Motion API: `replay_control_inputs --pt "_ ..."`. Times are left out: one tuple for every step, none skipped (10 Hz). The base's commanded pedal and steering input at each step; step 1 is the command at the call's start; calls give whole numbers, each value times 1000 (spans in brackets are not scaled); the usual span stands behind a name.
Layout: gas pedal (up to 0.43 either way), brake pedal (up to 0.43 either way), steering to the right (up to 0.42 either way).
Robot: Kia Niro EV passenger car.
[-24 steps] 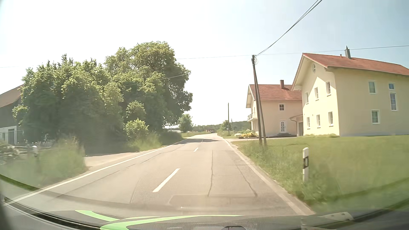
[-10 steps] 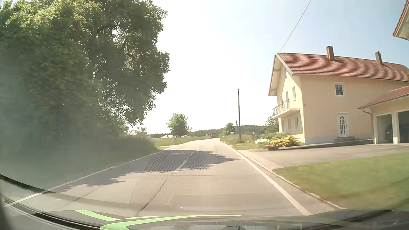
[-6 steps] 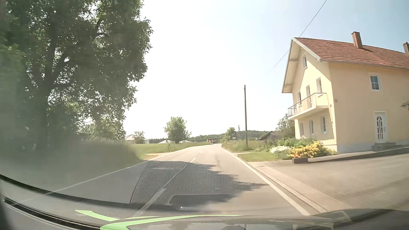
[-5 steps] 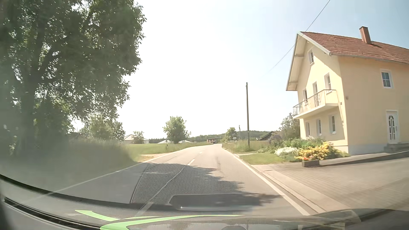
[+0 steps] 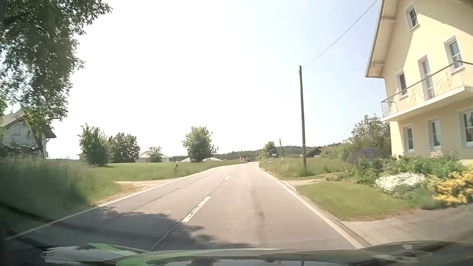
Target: Follow the waypoints while adhering to traffic rules and regulations
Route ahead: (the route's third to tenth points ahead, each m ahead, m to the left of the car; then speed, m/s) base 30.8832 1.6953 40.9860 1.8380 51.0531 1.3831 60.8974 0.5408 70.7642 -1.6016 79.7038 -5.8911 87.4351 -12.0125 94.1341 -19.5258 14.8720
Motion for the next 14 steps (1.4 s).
replay_control_inputs --pt "0 0 -5" --pt "0 0 -4" --pt "0 0 -4" --pt "0 0 -3" --pt "0 0 -3" --pt "0 0 -2" --pt "0 0 -2" --pt "0 6 -2" --pt "0 43 -2" --pt "0 110 -4" --pt "0 134 -5" --pt "0 146 -5" --pt "0 165 -5" --pt "0 183 -5"
